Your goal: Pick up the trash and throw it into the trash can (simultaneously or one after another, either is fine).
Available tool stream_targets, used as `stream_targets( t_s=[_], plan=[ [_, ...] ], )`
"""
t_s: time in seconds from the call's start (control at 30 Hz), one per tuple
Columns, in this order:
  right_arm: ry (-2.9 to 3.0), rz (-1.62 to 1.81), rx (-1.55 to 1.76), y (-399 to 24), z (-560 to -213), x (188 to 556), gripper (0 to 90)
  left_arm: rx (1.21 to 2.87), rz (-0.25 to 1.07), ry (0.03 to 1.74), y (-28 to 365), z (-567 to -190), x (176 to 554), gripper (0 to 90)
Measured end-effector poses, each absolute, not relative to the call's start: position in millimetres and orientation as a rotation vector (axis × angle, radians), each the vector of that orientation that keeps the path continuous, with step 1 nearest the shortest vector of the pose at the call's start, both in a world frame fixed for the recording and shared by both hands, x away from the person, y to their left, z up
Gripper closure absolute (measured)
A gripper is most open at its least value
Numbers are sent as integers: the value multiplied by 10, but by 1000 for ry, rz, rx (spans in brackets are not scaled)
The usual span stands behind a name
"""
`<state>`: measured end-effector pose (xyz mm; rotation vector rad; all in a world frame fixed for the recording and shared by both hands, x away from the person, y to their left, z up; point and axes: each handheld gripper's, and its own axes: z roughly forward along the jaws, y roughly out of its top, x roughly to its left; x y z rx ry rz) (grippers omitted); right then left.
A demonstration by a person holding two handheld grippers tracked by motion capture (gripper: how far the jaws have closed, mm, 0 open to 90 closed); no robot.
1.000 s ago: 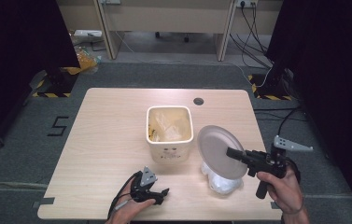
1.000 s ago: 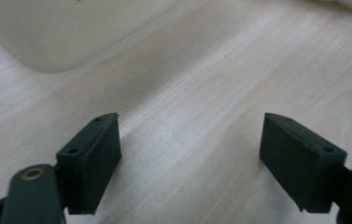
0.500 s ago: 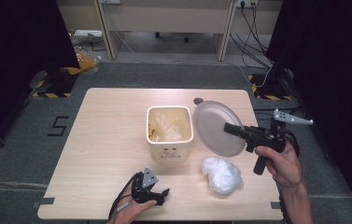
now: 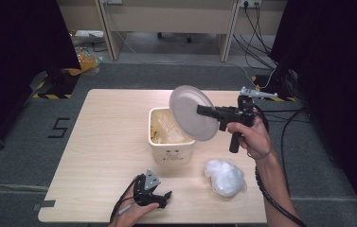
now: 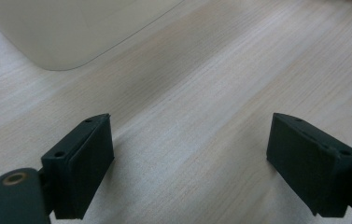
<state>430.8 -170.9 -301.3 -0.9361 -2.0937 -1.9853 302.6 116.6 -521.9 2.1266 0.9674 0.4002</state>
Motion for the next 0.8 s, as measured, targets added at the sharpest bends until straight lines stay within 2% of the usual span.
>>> stream_targets(
  t_s=[0.4, 0.8],
  plan=[
    [-2058, -1865, -998, -1355, -3363, 4728, 835, 2126, 400, 969, 1166, -5218, 3026, 138],
    [-2008, -1745, -1049, -1149, -3835, 4925, 834, 2128, 403, 966, 1167, -5219, 3027, 138]
  ],
)
